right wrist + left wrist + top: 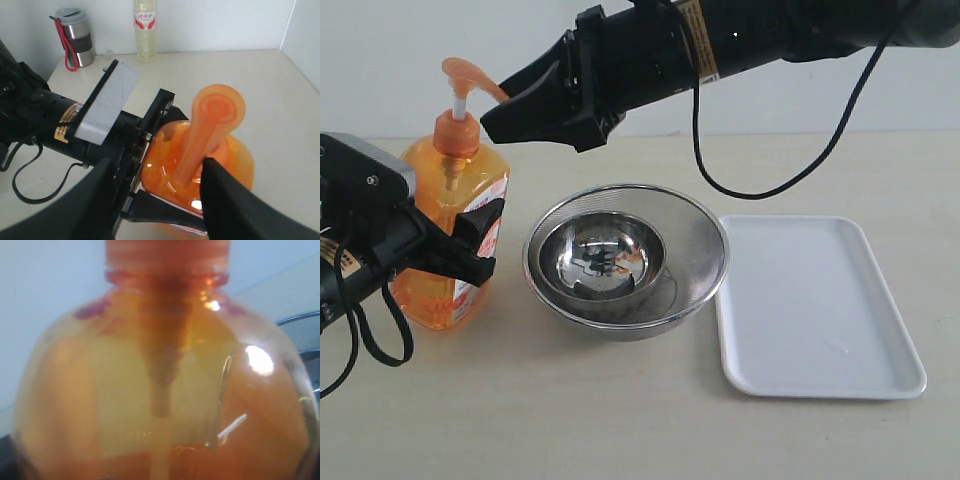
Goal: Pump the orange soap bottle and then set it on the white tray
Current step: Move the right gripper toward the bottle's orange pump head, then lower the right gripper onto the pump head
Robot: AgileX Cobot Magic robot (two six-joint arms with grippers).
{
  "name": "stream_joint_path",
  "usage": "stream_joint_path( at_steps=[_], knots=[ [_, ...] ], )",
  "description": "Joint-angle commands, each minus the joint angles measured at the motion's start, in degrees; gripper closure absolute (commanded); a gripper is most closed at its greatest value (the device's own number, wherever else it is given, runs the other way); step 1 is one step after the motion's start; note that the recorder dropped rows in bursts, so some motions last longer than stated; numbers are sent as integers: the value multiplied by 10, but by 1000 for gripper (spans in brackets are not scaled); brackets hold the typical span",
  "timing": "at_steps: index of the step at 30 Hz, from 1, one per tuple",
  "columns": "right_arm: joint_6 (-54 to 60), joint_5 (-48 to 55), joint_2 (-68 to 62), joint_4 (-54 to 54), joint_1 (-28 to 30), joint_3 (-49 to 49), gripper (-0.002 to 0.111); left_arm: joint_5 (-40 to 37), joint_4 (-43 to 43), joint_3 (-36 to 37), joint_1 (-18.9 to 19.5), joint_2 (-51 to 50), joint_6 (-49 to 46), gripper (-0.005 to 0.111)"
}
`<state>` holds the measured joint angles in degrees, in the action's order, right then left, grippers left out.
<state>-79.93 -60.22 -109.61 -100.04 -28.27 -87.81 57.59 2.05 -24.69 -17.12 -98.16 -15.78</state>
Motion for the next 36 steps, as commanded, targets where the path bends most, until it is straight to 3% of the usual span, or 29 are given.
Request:
stream_joint_path(
  at_steps=[1, 8, 22, 26, 33, 36],
  knots=[
    [-6, -10, 3, 1, -3, -3, 62, 41, 4, -7, -3, 4, 3, 102],
    [-54, 91, 3, 1, -3, -3, 62, 41, 4, -7, -3, 4, 3, 102],
    [-52, 124, 4, 1, -3, -3, 62, 41, 4, -7, -3, 4, 3, 102],
    [-56, 110, 26, 1, -3, -3, 46, 41, 4, -7, -3, 4, 3, 102],
    [-73, 117, 88, 1, -3, -3, 47, 36, 4, -7, -3, 4, -23, 102],
    [-99, 117, 91, 1, -3, -3, 61, 36, 4, -7, -3, 4, -30, 102]
  ],
)
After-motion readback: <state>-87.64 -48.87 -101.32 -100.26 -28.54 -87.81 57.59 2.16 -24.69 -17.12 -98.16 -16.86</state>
